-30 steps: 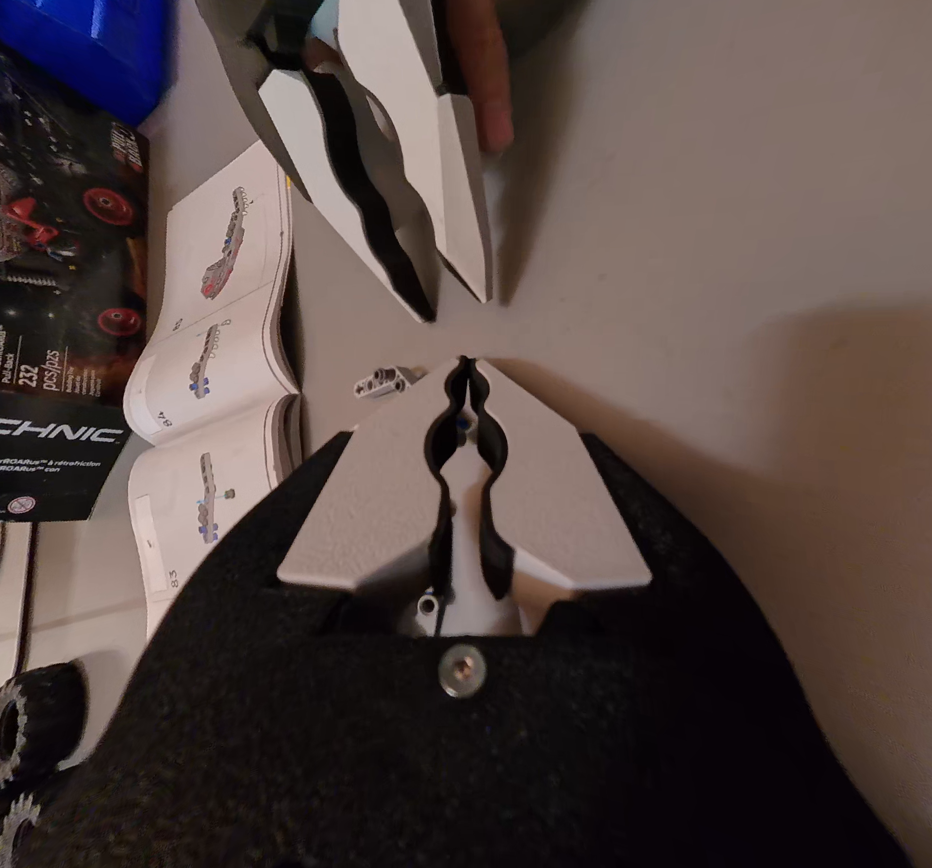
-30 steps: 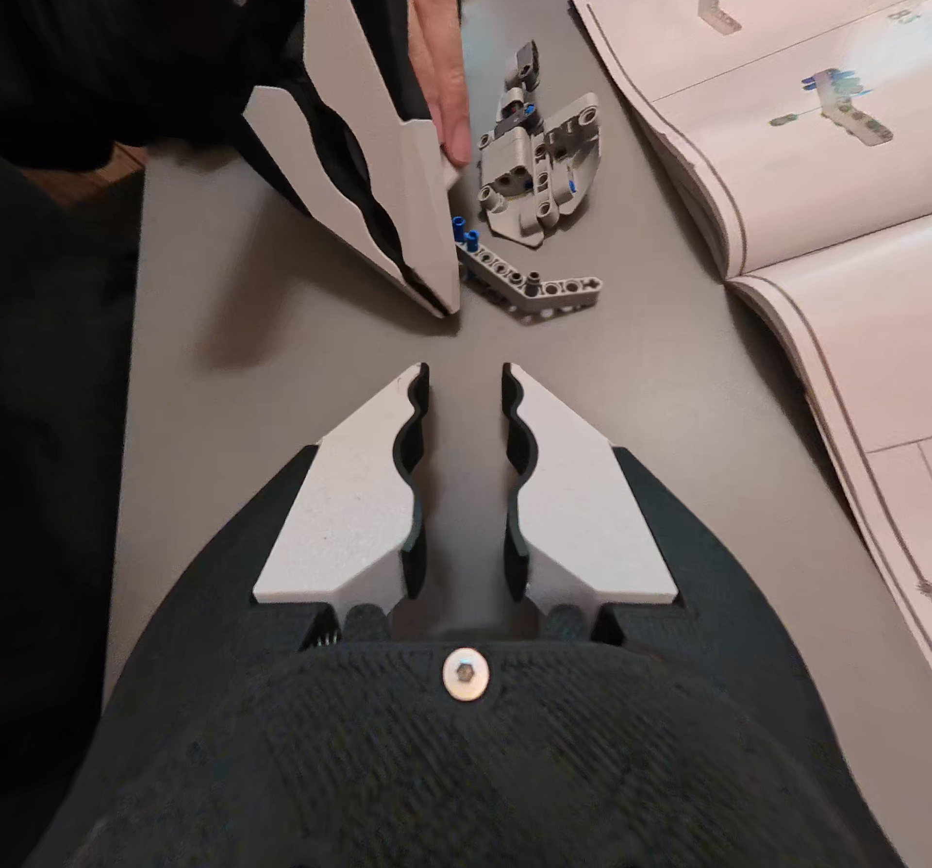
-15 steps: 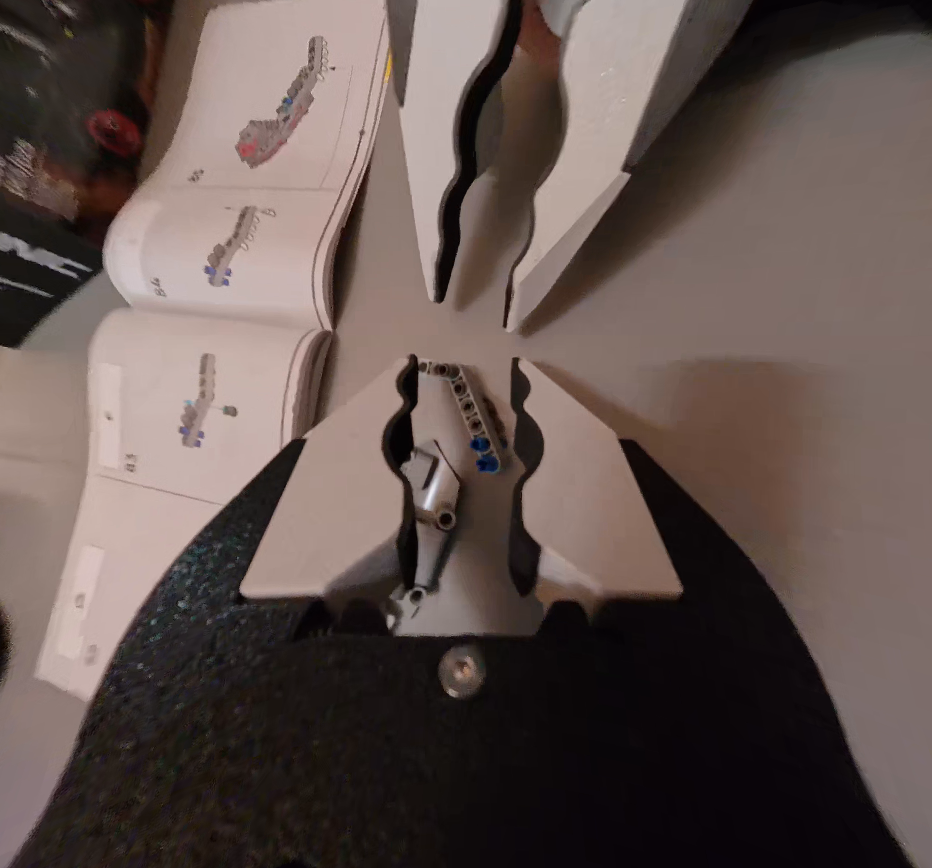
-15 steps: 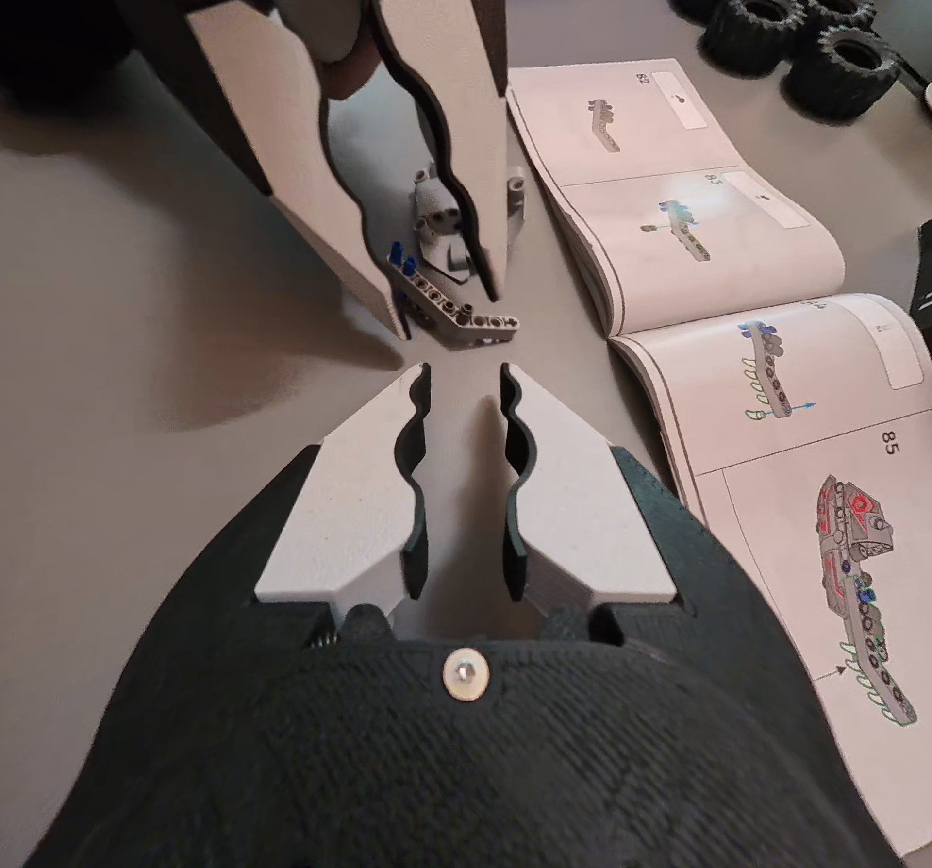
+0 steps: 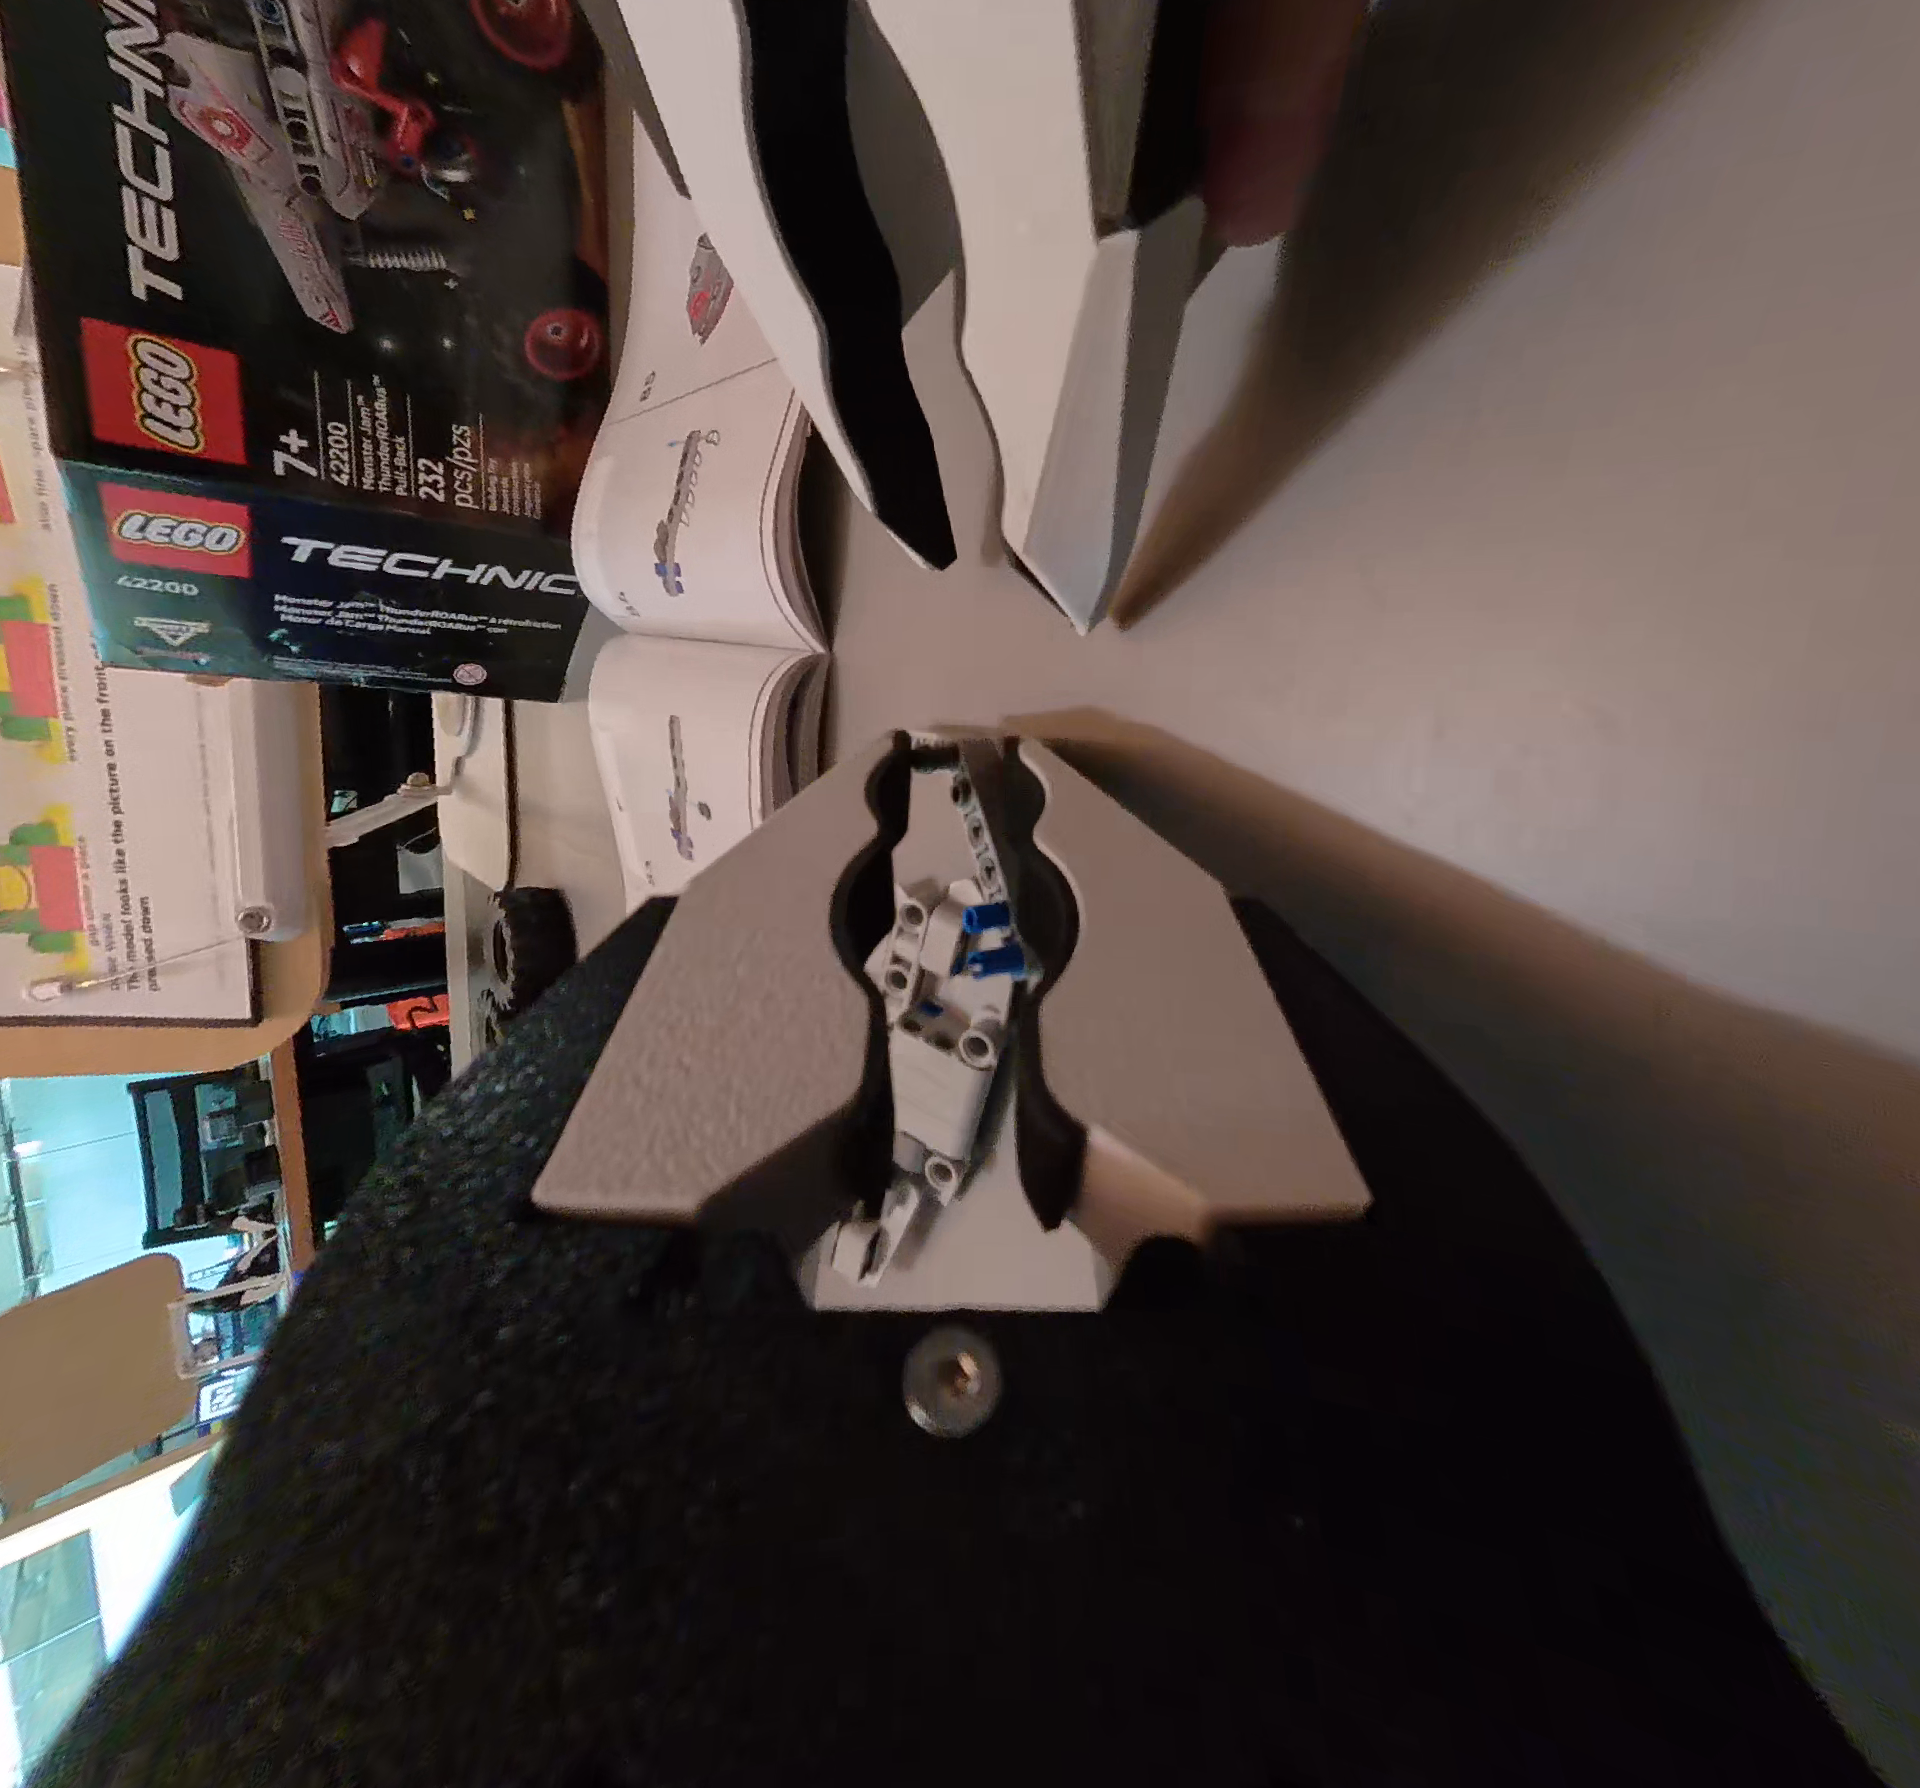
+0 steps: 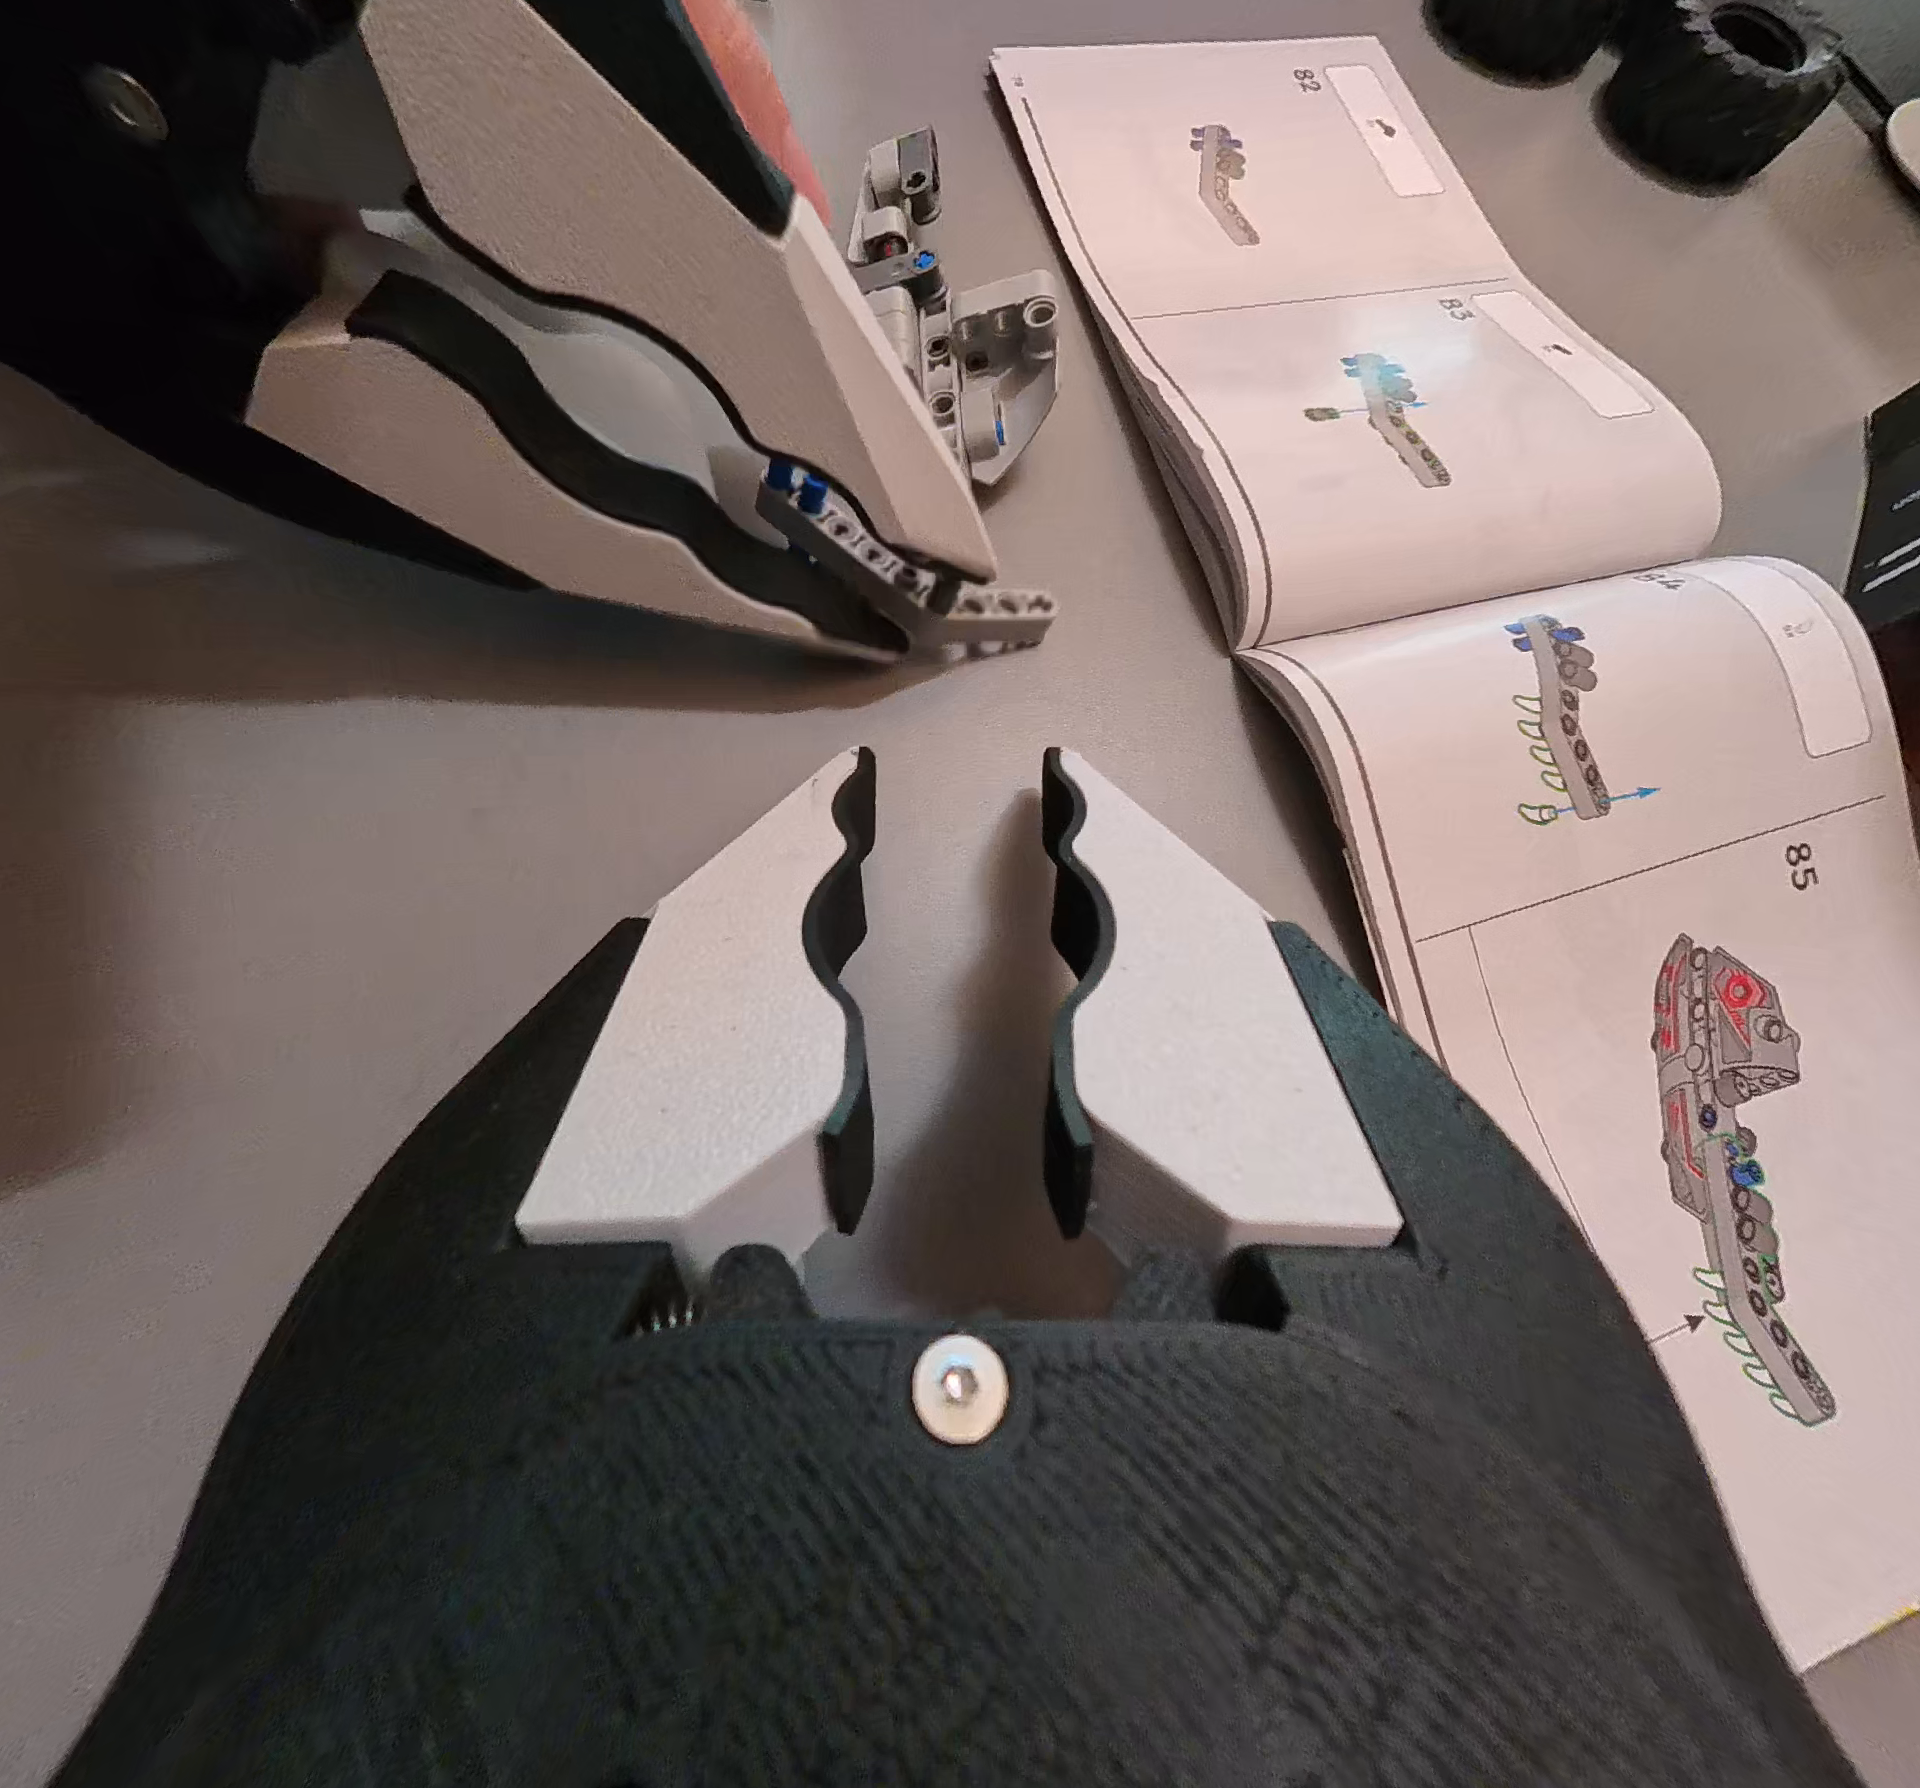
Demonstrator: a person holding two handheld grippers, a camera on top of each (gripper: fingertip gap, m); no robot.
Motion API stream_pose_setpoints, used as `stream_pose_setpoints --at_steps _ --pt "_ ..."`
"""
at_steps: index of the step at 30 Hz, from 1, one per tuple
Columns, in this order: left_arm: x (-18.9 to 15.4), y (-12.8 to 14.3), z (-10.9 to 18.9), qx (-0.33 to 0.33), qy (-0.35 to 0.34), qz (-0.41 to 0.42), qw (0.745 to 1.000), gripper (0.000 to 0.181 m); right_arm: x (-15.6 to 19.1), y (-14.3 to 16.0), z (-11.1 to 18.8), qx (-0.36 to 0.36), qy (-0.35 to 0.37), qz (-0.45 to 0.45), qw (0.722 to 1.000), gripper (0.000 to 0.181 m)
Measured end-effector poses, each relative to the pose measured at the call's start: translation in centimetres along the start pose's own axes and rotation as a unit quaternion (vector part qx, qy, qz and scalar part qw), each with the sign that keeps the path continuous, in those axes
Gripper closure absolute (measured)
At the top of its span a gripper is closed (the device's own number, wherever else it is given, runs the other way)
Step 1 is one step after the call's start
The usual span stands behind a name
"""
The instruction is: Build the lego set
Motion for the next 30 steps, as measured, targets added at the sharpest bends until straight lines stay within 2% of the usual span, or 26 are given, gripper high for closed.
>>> stream_pose_setpoints --at_steps 1,4,7,10,13,16,18,21,30 --pt "0.0 0.0 0.0 -0.002 -0.001 0.001 1.000 0.167 0.0 0.1 0.0 0.002 0.001 0.001 1.000 0.150" --pt "0.5 0.0 0.3 -0.023 -0.007 0.013 1.000 0.168 0.0 0.3 0.0 0.005 0.005 0.023 1.000 0.149" --pt "1.0 -0.4 1.2 -0.102 0.016 0.050 0.993 0.168 -0.4 -0.1 0.1 -0.018 0.034 0.086 0.996 0.139" --pt "0.8 -0.9 2.2 -0.216 0.082 0.107 0.967 0.168 0.2 -1.5 0.5 -0.079 0.045 0.172 0.981 0.137" --pt "0.9 -0.5 2.8 -0.291 0.129 0.142 0.937 0.168 2.2 -2.9 1.0 -0.140 0.031 0.244 0.959 0.139" --pt "1.0 -0.2 3.4 -0.330 0.155 0.146 0.919 0.168 2.2 -2.5 0.5 -0.117 0.055 0.284 0.950 0.144" --pt "1.0 -0.1 3.5 -0.337 0.154 0.138 0.918 0.168 1.9 -2.2 0.0 -0.097 0.072 0.300 0.946 0.147" --pt "0.6 0.0 3.4 -0.335 0.156 0.126 0.921 0.168 3.0 -2.6 0.0 -0.113 0.047 0.300 0.946 0.169" --pt "-0.1 0.3 2.7 -0.291 0.117 0.102 0.944 0.165 2.9 -1.7 -0.6 -0.083 0.042 0.276 0.957 0.175"
Point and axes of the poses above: each gripper's, where its closed fingertips meet, z back along the fingers, y out of its underside, x = y × z across the jaws, the point moved 2 cm from there along z, back along the fingers, and after that the axes turned 13 degrees about -z, right-handed, at the moved point
